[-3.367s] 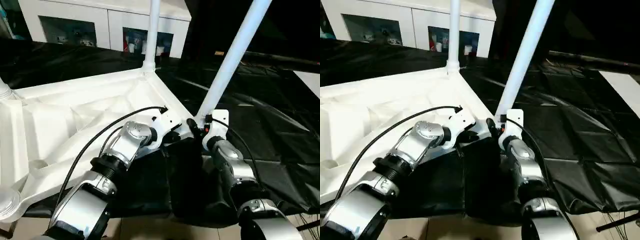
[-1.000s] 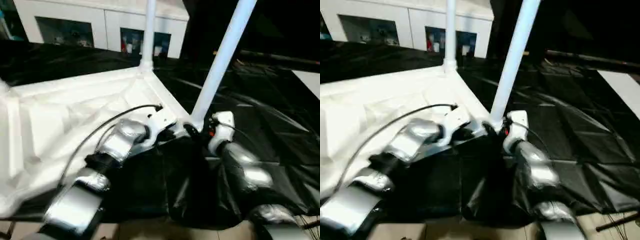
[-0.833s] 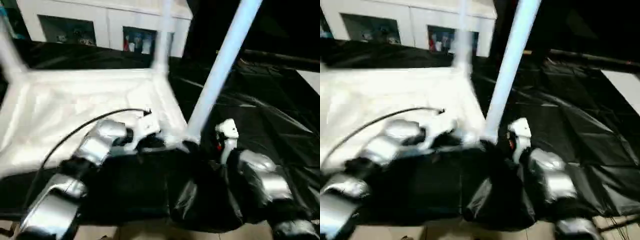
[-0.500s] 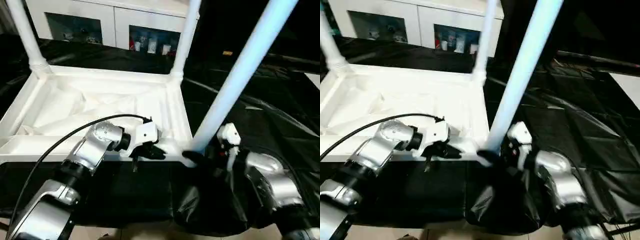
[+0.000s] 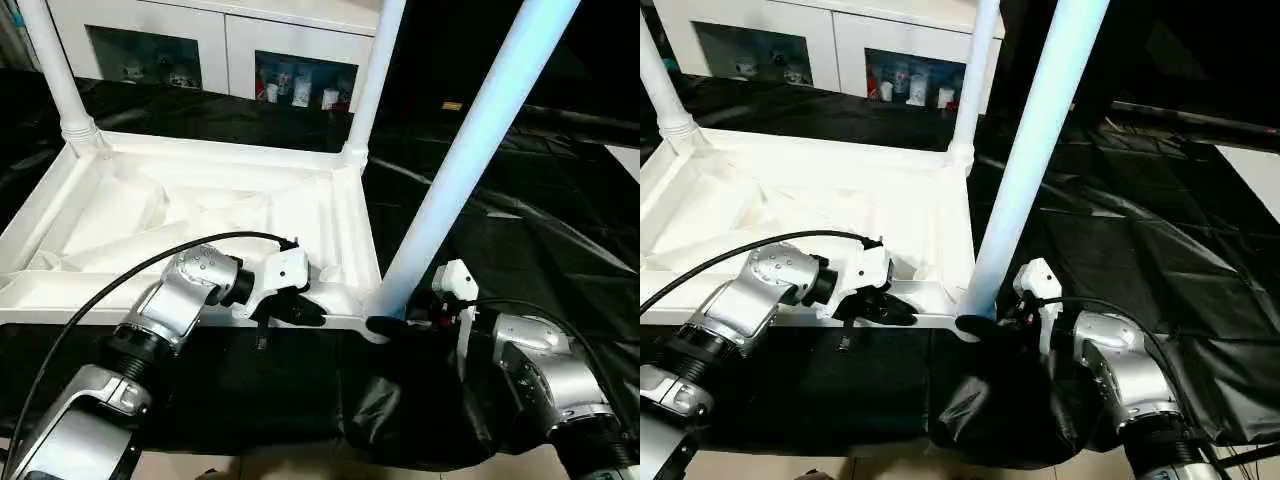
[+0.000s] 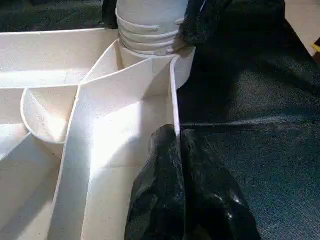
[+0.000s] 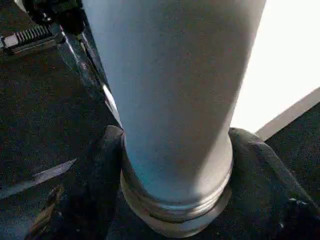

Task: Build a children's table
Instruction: Rotate leg to tighten

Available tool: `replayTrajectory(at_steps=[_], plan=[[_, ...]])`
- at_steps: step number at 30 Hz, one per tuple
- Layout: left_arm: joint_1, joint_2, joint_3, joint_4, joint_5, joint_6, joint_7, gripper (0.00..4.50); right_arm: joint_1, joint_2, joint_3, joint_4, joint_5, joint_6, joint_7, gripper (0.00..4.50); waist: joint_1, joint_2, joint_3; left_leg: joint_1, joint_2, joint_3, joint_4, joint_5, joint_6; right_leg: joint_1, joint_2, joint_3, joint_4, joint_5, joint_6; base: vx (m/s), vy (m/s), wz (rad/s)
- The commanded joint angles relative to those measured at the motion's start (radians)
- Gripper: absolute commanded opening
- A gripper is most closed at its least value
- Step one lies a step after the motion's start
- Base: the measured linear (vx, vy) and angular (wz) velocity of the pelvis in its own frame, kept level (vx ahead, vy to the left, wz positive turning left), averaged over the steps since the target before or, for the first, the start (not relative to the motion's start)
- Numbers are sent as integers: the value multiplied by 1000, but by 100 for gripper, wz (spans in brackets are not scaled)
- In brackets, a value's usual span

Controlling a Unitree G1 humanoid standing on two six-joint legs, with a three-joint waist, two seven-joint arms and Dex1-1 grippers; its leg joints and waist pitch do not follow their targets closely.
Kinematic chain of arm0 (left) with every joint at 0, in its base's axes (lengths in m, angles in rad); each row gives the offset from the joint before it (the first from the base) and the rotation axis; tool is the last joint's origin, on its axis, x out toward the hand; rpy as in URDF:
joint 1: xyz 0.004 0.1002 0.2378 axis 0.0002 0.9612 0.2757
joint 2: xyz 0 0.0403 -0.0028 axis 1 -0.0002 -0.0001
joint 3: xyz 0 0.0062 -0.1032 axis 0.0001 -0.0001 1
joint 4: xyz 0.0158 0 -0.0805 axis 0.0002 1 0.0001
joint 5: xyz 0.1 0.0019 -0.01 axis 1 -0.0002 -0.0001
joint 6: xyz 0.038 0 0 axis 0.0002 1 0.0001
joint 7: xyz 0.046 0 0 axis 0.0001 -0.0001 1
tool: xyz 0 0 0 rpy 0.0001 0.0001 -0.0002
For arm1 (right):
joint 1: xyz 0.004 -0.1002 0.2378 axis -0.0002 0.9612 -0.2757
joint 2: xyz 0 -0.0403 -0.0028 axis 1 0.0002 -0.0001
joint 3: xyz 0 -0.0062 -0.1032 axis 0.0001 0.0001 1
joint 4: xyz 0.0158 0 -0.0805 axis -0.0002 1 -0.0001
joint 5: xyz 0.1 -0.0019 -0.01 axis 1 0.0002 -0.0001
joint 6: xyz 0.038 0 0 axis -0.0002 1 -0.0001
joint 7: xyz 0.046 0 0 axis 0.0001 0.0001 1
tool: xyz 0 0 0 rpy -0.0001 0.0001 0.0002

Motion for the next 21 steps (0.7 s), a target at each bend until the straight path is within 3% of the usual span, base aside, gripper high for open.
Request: replayTrajectory(at_steps=[1,4,5,7,11,15,21], plan=[[30,-24,-23,3,-17,9,-6,0,-3,17,-10,7,19,19,-19,275,-2,1,-46,-1,35,-9,-68,-206,46,44,-62,56,-73,-306,-163,0,0,0],[8,-75,-7,66,23,48,134,0,-37,102,-57,126,-31,6,-255,274,-10,1,-41,0,33,-11,-72,-243,26,39,-63,55,-82,-382,-149,0,0,0],[-15,-122,12,117,40,72,237,0,-69,165,-85,213,-64,-8,-429,274,-20,1,-45,0,32,-14,-71,-257,3,36,-66,55,-83,-425,-138,0,0,0],[-31,-153,22,146,50,101,302,0,-90,206,-106,256,-68,-18,-521,274,-31,1,-44,1,31,-21,-74,-286,-21,36,-68,51,-89,-486,-119,0,0,0],[-73,-228,50,218,60,148,450,0,-153,284,-160,331,-45,-27,-681,273,-34,1,-43,8,29,-19,-71,-328,-2,27,-67,53,-102,-526,-96,0,0,0],[-108,-299,71,271,58,178,540,0,-229,342,-194,394,-26,-43,-766,273,-36,2,-47,4,28,-18,-70,-307,4,28,-65,53,-99,-484,-94,0,0,0],[-125,-325,52,292,79,148,520,0,-276,361,-165,439,-68,-105,-722,273,-29,-1,-50,-2,27,-11,-67,-239,34,35,-61,56,-85,-354,-127,0,0,0]])
